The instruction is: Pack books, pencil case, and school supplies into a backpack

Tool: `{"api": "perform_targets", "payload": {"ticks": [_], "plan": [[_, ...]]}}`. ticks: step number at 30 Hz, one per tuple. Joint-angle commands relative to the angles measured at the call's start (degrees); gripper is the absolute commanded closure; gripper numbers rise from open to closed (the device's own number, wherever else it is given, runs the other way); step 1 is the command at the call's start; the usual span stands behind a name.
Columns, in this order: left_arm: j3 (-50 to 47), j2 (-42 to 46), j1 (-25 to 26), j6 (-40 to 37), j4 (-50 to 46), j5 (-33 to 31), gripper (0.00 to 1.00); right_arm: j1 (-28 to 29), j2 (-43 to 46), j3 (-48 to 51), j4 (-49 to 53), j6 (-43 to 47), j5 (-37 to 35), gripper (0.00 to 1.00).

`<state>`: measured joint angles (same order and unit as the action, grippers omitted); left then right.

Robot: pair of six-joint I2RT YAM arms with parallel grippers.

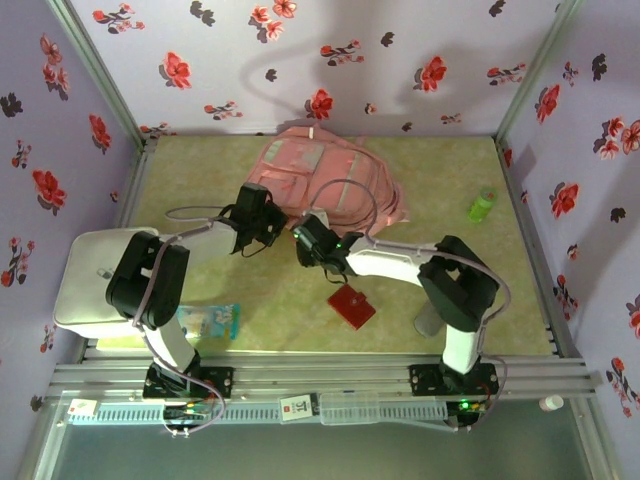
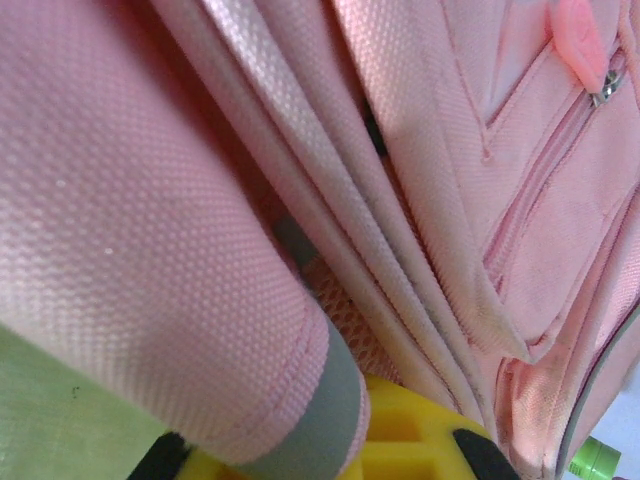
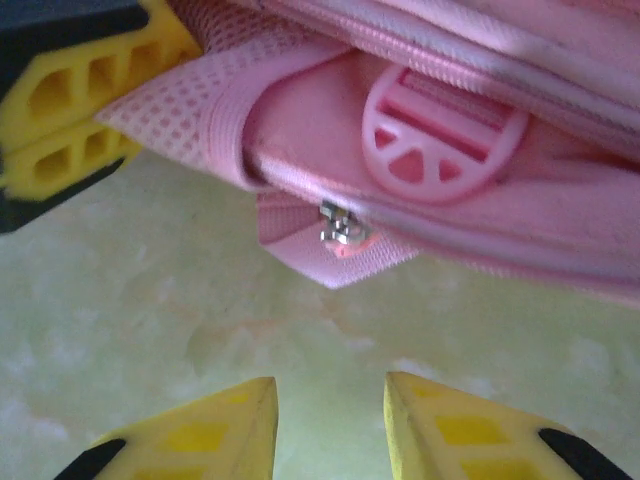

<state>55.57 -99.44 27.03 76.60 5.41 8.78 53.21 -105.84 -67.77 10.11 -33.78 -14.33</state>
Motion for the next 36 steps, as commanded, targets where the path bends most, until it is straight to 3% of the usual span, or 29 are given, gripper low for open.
{"api": "perform_targets", "payload": {"ticks": [1,7,19,28,36], "plan": [[3.0,0.6,0.8,-0.3,5.3,2.6,1.00,0.1,-2.5,-4.0,-1.9,1.6,-4.5,0.67],[2.7,1.3,0.8,-0.3,5.3,2.7,1.00,-0.6,-6.6,-8.0,1.6,-0.6,-11.2,0.72],[2.3,1.5,0.8,-0.5,5.5,2.8,1.00,-1.4,-10.9,-12.0,2.9,-1.0,-13.4,0.79],[2.4,1.7,0.9,-0.5,5.4,2.8,1.00,-1.4,-12.1,-13.3,2.6,-0.6,-16.7,0.77],[2.6,1.7,0.9,-1.3,4.5,2.1,1.00,-1.5,-9.0,-10.2,2.3,-0.3,-18.7,0.96]]}}
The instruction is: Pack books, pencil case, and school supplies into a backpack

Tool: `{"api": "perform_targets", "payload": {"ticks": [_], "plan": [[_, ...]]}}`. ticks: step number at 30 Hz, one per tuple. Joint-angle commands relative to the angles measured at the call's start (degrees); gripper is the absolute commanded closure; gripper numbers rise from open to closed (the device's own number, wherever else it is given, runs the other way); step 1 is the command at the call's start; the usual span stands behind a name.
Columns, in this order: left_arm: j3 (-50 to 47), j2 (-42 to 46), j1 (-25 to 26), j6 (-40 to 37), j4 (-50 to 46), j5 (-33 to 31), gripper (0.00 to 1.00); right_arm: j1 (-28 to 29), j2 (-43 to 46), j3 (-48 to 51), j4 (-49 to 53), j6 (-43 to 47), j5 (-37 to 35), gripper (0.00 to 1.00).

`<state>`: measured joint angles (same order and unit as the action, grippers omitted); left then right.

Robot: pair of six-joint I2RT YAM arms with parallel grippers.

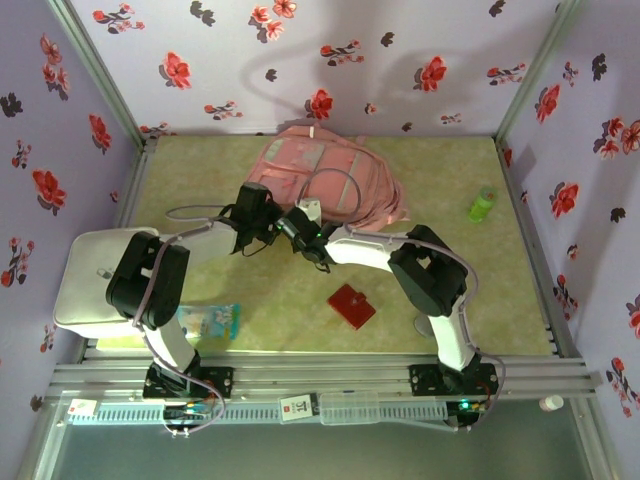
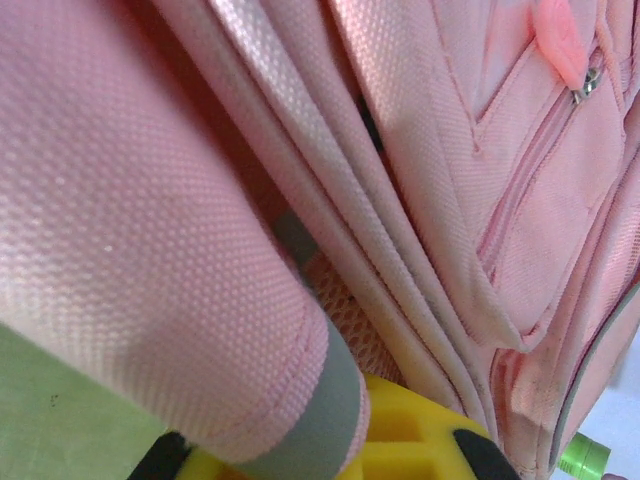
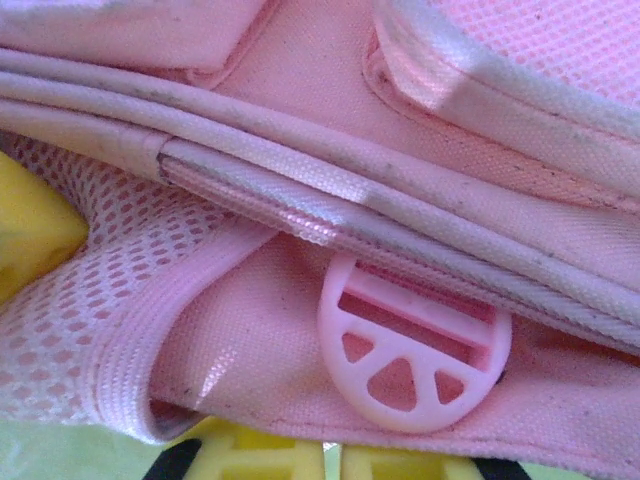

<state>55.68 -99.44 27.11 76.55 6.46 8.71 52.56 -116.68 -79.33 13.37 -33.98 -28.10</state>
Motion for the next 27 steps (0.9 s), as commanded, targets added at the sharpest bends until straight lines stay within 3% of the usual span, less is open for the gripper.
{"api": "perform_targets", "payload": {"ticks": [1,13,19,27], "plan": [[2.6,1.7,0.8,-1.6,3.2,2.0,1.00,-0.9,3.0,3.0,-1.2,-0.2,-5.1,0.97],[2.2,1.8,-1.4,-4.3,0.7,0.3,1.00,-6.4,17.9,21.5,-1.9,-3.8,-3.2,0.95],[2.7,2.3,-1.5,-4.8,0.4,0.4,1.00,-8.4,17.3,21.3,-5.4,2.6,4.8,0.87],[2.8,3.2,-1.5,-5.4,-0.4,0.5,1.00,-9.0,14.7,19.5,-7.7,7.8,6.7,0.76]]}}
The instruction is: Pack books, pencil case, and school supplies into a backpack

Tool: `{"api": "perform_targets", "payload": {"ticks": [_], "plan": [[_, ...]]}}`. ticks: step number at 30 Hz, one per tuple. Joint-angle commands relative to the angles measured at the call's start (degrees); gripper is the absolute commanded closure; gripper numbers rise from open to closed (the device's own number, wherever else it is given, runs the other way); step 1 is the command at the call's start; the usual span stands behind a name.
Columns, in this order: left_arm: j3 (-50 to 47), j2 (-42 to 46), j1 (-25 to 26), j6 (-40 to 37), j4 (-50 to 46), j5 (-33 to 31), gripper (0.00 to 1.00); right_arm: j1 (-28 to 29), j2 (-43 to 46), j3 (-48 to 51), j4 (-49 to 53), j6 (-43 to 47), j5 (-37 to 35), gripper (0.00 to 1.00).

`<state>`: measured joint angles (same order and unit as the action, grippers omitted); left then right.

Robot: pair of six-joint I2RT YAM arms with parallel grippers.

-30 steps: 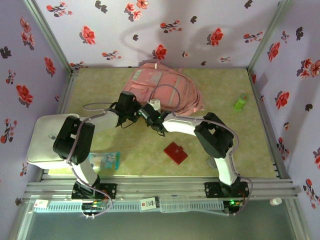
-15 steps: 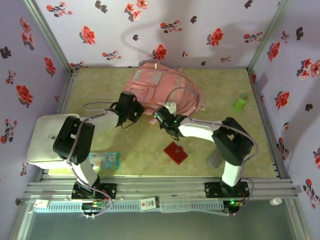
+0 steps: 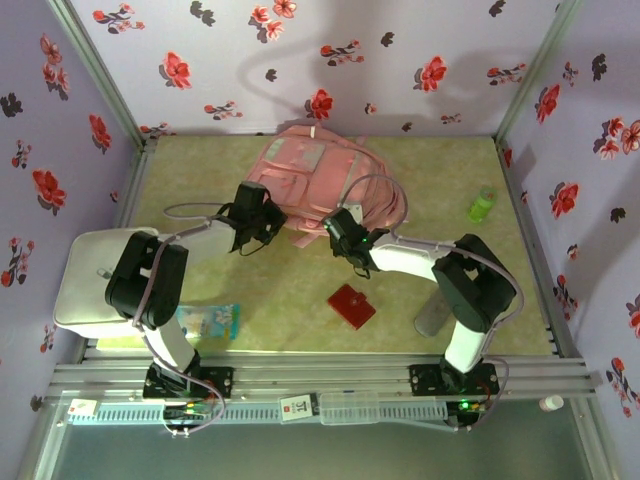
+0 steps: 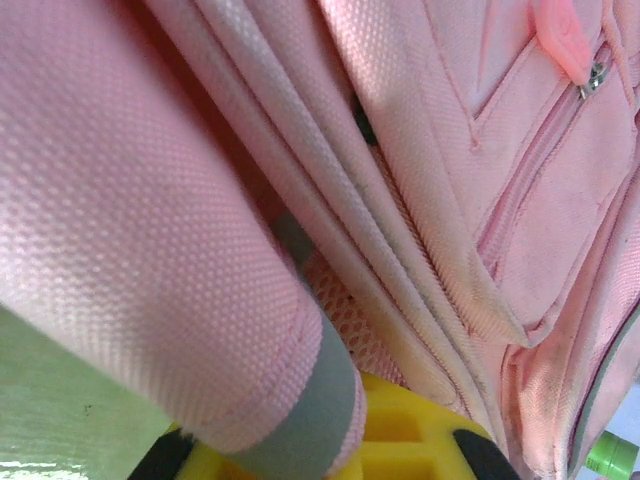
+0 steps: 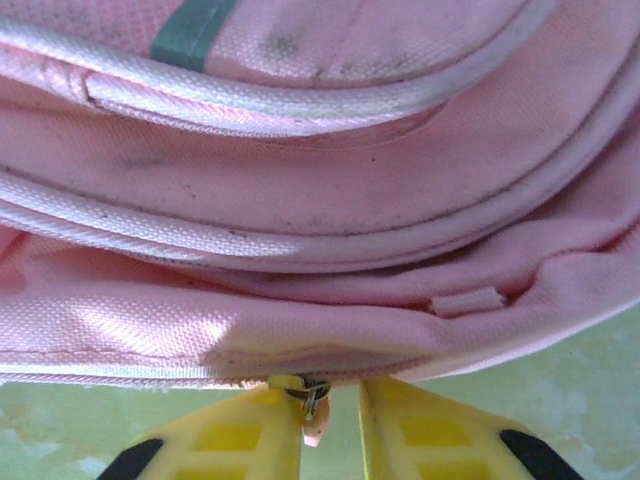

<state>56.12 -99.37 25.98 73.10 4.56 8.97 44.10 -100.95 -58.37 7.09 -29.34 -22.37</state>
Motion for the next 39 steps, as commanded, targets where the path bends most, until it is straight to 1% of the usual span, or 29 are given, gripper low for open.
{"api": "perform_targets", "payload": {"ticks": [1,4,8,10,15,20,23,25,27,29,32,36,39], "plan": [[2.3,3.3,-0.3,-1.9,1.5,0.3,1.00,-0.5,-1.1,-1.5,-1.4,3.2,0.9,0.76],[2.2,3.2,-0.4,-2.0,1.5,0.3,1.00,-0.5,-1.5,-1.7,-1.3,3.7,-0.5,0.77],[2.5,3.1,-0.4,-2.3,1.4,0.3,1.00,-0.5,-1.2,-1.3,-1.3,4.2,-2.7,0.90],[2.5,3.3,-0.8,-2.7,1.0,0.2,1.00,-0.5,-0.5,-0.4,-1.0,4.2,-4.8,0.94],[1.2,3.4,-2.5,-3.5,0.7,0.2,1.00,-2.2,2.8,3.5,-0.6,2.5,-8.8,0.96],[-0.4,3.4,-4.5,-5.4,0.2,0.2,1.00,-6.7,6.0,7.4,-1.7,1.7,-5.2,0.96],[3.0,1.5,-6.3,-11.2,-2.7,2.8,1.00,-7.1,6.8,6.9,-1.1,3.3,-3.6,0.98],[6.3,-0.2,-7.6,-15.3,-7.0,3.8,1.00,-6.9,6.8,6.0,-1.8,4.1,-0.1,0.99],[7.2,-1.1,-8.7,-17.1,-7.8,4.2,1.00,-6.5,6.2,4.6,-2.6,4.9,4.9,1.00],[7.3,-1.8,-10.0,-17.9,-8.4,4.2,0.90,-5.0,4.9,2.6,-3.4,6.1,8.3,1.00],[6.3,-1.8,-12.0,-18.8,-8.6,4.2,0.77,-2.2,1.6,-1.7,-3.8,8.0,12.4,1.00],[5.4,-0.1,-15.0,-20.7,-10.6,4.3,0.56,1.1,-4.4,-8.5,-5.2,8.1,19.0,1.00],[3.6,3.5,-17.1,-21.7,-11.8,4.3,0.49,2.7,-8.5,-13.4,-5.9,7.1,22.6,1.00]]}}
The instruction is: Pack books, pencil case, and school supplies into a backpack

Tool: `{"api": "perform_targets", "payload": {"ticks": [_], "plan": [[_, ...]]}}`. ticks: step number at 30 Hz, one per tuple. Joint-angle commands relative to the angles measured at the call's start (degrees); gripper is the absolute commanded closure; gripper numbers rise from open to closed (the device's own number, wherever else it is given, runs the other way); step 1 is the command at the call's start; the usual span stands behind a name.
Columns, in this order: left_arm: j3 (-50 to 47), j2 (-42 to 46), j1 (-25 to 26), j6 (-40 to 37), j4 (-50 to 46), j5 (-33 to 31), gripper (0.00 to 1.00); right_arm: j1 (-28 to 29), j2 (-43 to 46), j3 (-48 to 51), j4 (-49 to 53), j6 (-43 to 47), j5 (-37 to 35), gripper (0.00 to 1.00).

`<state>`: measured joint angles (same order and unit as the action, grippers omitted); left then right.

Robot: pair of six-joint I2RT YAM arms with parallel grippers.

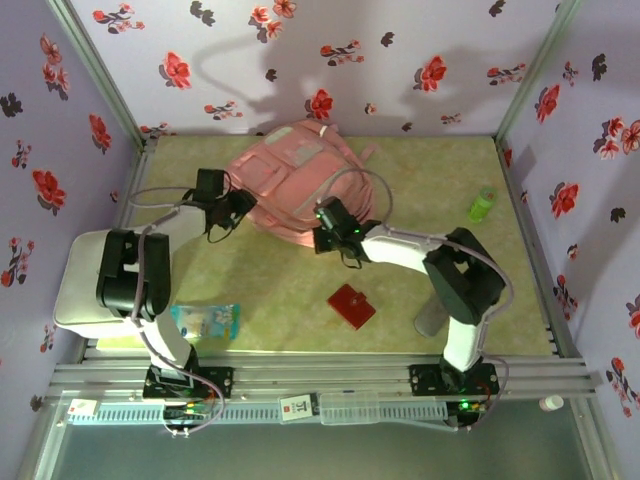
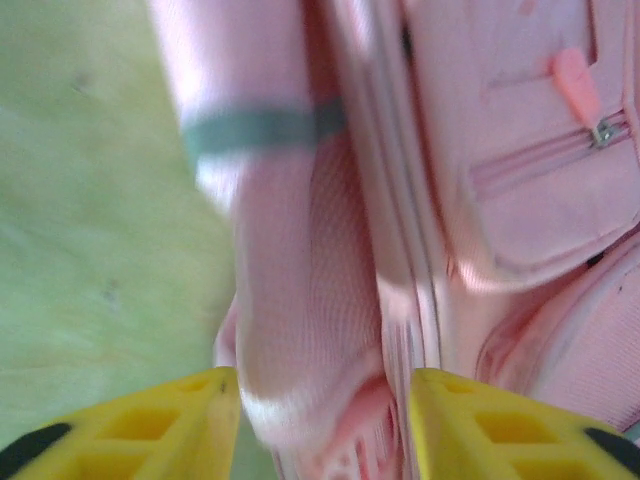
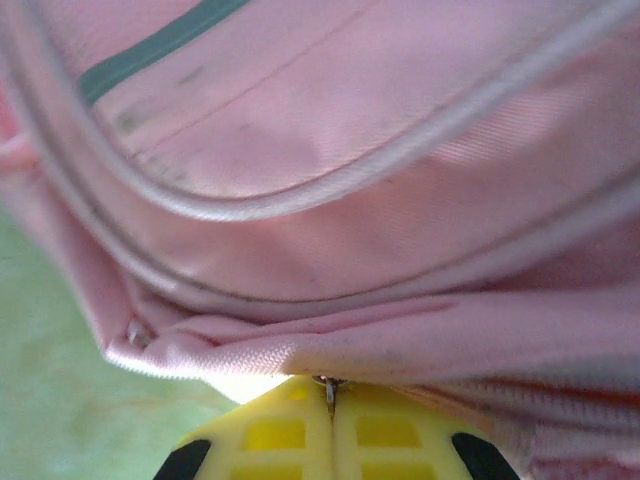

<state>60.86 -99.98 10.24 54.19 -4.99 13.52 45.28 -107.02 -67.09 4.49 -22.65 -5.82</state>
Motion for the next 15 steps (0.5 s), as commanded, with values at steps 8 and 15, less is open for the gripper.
{"api": "perform_targets", "payload": {"ticks": [8,15], "plan": [[-10.4,11.9,-2.8,3.7,2.0,3.2,0.36,2.1,-7.1,-9.0,-4.4,-3.1,9.4,1.00],[-18.9,8.7,-0.2,17.8,18.8,10.4,0.40,2.2,-7.2,-8.9,-3.3,-4.3,9.5,1.00]]}}
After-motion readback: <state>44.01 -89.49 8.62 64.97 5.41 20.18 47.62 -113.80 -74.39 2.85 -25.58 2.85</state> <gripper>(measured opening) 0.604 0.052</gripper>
